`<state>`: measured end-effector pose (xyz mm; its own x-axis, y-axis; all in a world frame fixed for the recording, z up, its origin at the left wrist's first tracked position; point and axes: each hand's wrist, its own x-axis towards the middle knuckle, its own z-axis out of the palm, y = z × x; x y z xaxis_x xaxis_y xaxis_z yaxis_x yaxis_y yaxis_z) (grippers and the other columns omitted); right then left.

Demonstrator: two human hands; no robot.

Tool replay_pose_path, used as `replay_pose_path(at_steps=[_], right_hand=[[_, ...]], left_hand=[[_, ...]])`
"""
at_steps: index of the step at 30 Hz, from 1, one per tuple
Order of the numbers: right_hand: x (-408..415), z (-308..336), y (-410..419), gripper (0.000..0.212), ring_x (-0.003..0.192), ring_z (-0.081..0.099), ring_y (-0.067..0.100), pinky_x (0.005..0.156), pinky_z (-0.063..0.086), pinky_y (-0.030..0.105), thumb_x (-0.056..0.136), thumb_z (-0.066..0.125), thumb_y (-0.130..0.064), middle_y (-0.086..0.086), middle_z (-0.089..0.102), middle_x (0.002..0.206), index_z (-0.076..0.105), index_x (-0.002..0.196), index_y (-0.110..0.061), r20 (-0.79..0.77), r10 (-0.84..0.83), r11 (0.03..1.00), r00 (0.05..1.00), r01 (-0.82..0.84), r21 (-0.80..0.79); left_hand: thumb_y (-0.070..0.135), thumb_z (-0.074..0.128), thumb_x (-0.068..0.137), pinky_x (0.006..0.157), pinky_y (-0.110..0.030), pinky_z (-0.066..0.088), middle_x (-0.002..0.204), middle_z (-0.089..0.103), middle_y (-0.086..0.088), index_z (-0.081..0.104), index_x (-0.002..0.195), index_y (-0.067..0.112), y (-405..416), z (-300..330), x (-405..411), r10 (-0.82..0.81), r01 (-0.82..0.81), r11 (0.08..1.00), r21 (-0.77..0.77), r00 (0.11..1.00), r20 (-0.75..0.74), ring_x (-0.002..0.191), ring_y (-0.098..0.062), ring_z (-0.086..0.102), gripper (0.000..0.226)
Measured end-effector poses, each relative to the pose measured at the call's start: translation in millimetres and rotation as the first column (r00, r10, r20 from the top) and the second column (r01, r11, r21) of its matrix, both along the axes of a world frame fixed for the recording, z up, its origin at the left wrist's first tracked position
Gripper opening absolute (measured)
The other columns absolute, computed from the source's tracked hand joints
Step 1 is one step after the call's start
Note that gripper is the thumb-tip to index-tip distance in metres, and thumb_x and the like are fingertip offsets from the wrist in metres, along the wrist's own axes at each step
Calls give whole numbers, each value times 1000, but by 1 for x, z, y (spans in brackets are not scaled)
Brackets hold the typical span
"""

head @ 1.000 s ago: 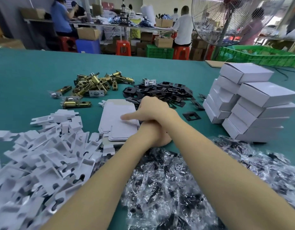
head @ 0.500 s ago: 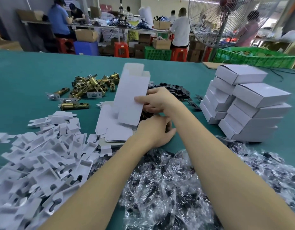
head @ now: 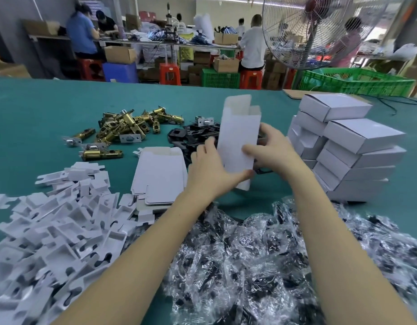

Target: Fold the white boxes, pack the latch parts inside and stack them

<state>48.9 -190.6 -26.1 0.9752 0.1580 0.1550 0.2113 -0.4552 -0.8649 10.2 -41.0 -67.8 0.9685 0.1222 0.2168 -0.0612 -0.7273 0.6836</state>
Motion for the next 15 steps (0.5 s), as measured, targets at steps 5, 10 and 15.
replay_pose_path(at_steps=[5,10,15], right_hand=[[-9,12,-2,22,81,74,8,62,60,28,90,64,-29,-9,77,100,66,111,-35,-200,293,952,935,-304,-27],[-8,27,-1,27,69,60,13,68,57,42,101,58,-33,2,66,78,73,87,-15,79,-21,993,997,12,117],[-12,35,2,22,54,43,12,61,40,28,89,62,-17,-5,52,52,66,68,-16,221,-82,996,972,72,53]], left_hand=[[61,88,61,106,-45,47,147,42,-3,26,154,17,3,9,5,1,29,973,-227,991,130,135,-22,43,120],[62,90,59,98,-23,33,149,35,8,18,156,19,-1,6,-1,-52,91,973,-210,982,183,129,-9,37,128],[72,85,57,102,-29,39,157,31,8,14,158,26,-8,10,-5,-63,105,974,-201,977,202,139,-11,35,132]])
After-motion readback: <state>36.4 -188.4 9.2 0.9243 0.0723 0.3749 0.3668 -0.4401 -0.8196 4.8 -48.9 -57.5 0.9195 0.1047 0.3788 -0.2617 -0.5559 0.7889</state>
